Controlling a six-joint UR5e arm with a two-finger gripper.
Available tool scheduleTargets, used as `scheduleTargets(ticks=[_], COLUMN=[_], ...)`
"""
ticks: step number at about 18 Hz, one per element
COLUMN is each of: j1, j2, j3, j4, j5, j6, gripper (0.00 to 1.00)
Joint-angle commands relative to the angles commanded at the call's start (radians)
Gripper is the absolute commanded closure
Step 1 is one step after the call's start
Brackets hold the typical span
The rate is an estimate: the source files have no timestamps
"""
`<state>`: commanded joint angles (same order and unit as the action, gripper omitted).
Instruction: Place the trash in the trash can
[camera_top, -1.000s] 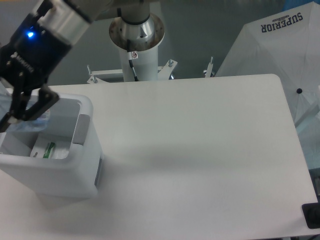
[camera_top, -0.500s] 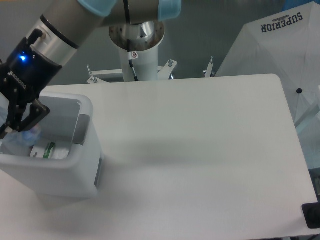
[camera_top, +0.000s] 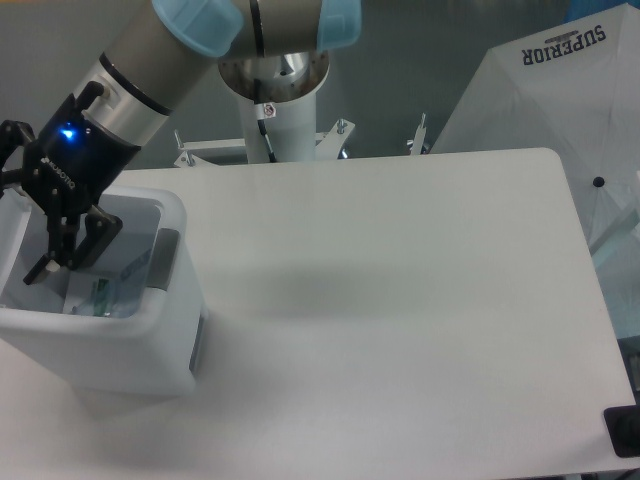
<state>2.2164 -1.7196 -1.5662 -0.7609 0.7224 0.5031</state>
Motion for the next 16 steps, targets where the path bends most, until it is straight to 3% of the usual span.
scheduleTargets(ticks=[4,9,12,16], j1=[0.097,0.242,0.295,0.357], j2=[-0.009,-0.04,-0.049,-0.119], j3=[0.057,0.054,0.038,0.054], j4=[-0.003,-0.008,-0.014,-0.021], j5=[0.064,0.11,0.221,0.385], j6=[0.009,0.095,0.132,0.15], gripper=[0.0,0.0,0.0,0.0])
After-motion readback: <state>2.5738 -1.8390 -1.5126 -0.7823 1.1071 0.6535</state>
